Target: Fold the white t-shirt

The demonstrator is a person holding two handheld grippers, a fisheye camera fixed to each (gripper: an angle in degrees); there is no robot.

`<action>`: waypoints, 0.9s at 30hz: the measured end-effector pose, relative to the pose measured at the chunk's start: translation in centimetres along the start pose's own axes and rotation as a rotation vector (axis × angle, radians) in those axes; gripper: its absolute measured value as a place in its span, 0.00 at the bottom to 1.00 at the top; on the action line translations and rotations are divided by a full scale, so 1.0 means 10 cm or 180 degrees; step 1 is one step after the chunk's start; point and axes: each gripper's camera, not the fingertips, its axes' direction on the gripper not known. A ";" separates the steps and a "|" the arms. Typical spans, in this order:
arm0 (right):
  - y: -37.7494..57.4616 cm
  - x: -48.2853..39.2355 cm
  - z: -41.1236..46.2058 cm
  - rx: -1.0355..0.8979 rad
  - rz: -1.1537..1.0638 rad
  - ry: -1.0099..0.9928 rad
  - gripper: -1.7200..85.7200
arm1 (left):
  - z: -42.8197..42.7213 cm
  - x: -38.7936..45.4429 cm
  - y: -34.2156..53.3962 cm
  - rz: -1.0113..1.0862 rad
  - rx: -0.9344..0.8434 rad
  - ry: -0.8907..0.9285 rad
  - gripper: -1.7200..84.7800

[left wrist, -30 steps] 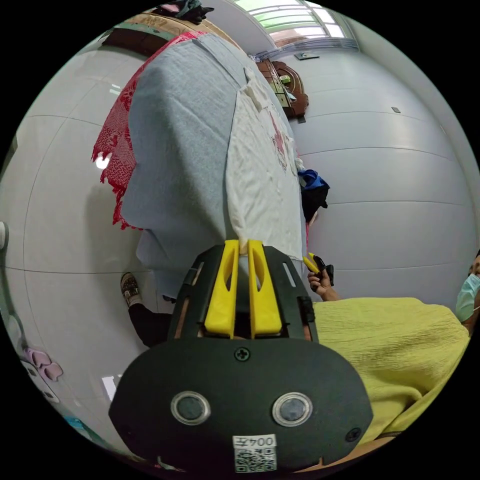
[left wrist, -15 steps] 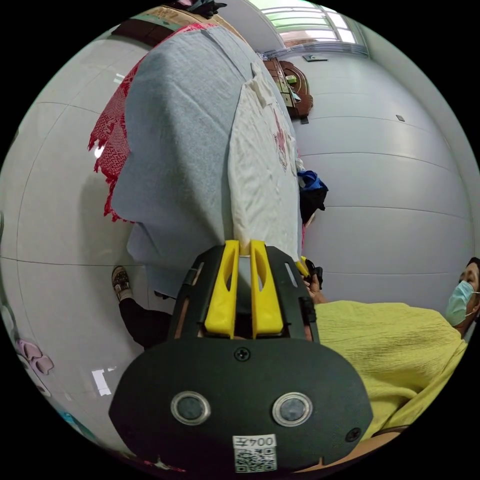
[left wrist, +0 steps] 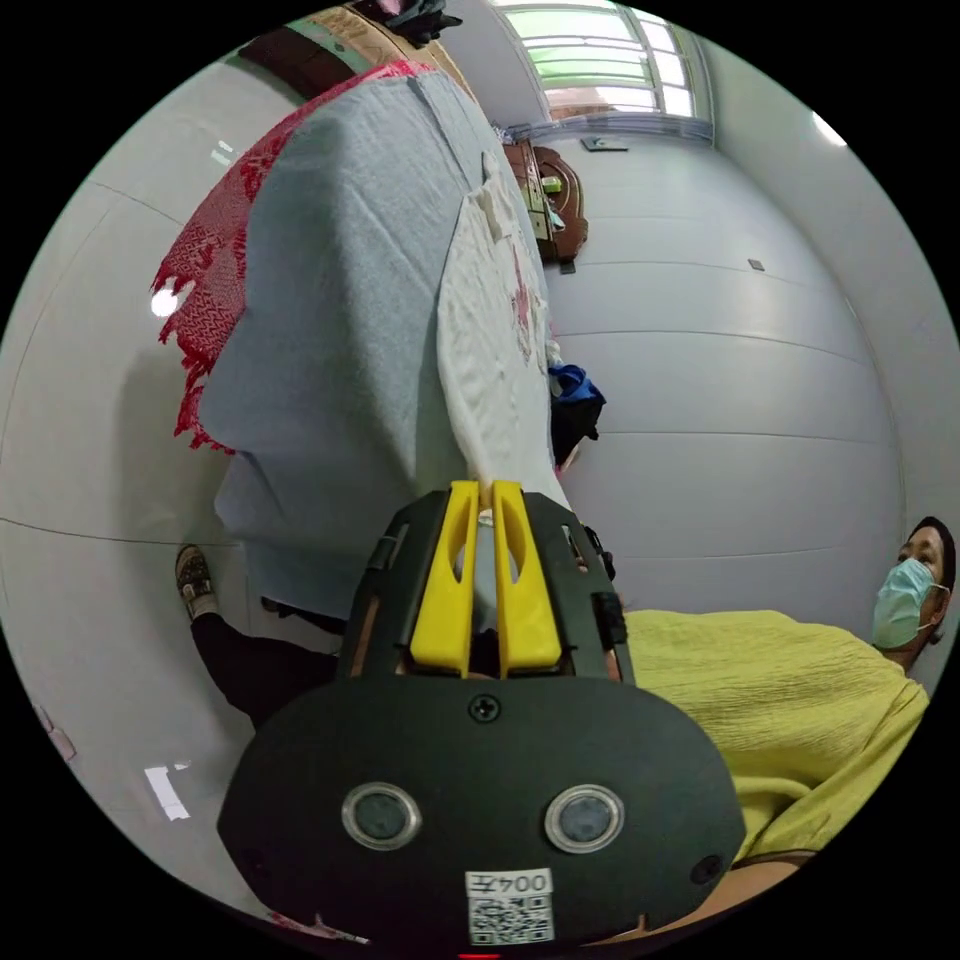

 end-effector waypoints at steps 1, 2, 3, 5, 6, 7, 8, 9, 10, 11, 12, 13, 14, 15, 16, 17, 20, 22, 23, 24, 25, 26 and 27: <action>0.03 -0.11 -0.04 0.0070 -0.0006 0.0024 0.01 | -0.03 0.00 0.02 -0.0005 0.0034 -0.0005 0.05; 0.06 -0.23 -0.07 0.0109 -0.0027 0.0087 0.01 | -0.09 0.02 0.05 0.0013 0.0100 -0.0011 0.05; 0.07 -0.30 -0.08 0.0130 -0.0043 0.0128 0.01 | -0.13 0.06 0.06 0.0043 0.0151 0.0019 0.05; 0.12 -0.55 -0.11 0.0202 -0.0098 0.0230 0.01 | -0.16 0.13 0.07 0.0113 0.0197 0.0111 0.05; 0.13 -0.60 -0.12 0.0212 -0.0099 0.0244 0.01 | -0.17 0.18 0.07 0.0160 0.0217 0.0130 0.05; 0.15 -0.71 -0.14 0.0238 -0.0110 0.0270 0.01 | -0.18 0.21 0.07 0.0185 0.0214 0.0132 0.05; 0.17 -0.82 -0.16 0.0269 -0.0132 0.0310 0.01 | -0.19 0.28 0.07 0.0249 0.0189 0.0127 0.05; 0.18 -0.87 -0.17 0.0278 -0.0142 0.0330 0.01 | -0.20 0.35 0.07 0.0338 0.0163 0.0085 0.05; 0.20 -0.96 -0.19 0.0297 -0.0172 0.0356 0.01 | -0.21 0.40 0.07 0.0389 0.0150 0.0055 0.05; 0.22 -1.05 -0.21 0.0316 -0.0212 0.0366 0.01 | -0.23 0.47 0.08 0.0481 0.0118 0.0005 0.05; 0.23 -1.09 -0.23 0.0320 -0.0231 0.0368 0.01 | -0.26 0.54 0.08 0.0548 0.0101 -0.0016 0.05; 0.25 -1.16 -0.25 0.0319 -0.0260 0.0374 0.01 | -0.28 0.57 0.09 0.0575 0.0105 -0.0022 0.05; 0.26 -1.23 -0.28 0.0308 -0.0284 0.0380 0.01 | -0.32 0.63 0.11 0.0608 0.0137 -0.0026 0.05; 0.27 -1.26 -0.29 0.0300 -0.0298 0.0381 0.01 | -0.37 0.68 0.14 0.0623 0.0189 0.0001 0.05; 0.27 -1.31 -0.32 0.0284 -0.0329 0.0378 0.01 | -0.40 0.71 0.15 0.0629 0.0217 0.0019 0.05; 0.27 -1.36 -0.35 0.0275 -0.0364 0.0367 0.01 | -0.44 0.76 0.19 0.0631 0.0266 0.0034 0.05; 0.29 -1.47 -0.41 0.0243 -0.0449 0.0286 0.01 | -0.56 0.90 0.29 0.0629 0.0389 0.0036 0.05; 0.31 -1.53 -0.46 0.0220 -0.0507 0.0235 0.01 | -0.63 0.99 0.37 0.0635 0.0466 0.0066 0.05; 0.33 -1.55 -0.49 0.0204 -0.0538 0.0213 0.01 | -0.68 1.05 0.43 0.0652 0.0506 0.0076 0.05; 0.35 -1.56 -0.51 0.0195 -0.0551 0.0201 0.01 | -0.72 1.11 0.51 0.0668 0.0531 0.0068 0.05; 0.39 -1.56 -0.55 0.0173 -0.0560 0.0182 0.01 | -0.73 1.14 0.55 0.0671 0.0536 0.0056 0.05; 0.44 -1.54 -0.59 0.0147 -0.0540 0.0172 0.01 | -0.76 1.19 0.63 0.0661 0.0529 0.0023 0.05; 0.47 -1.53 -0.61 0.0136 -0.0528 0.0165 0.01 | -0.78 1.23 0.71 0.0656 0.0503 -0.0017 0.05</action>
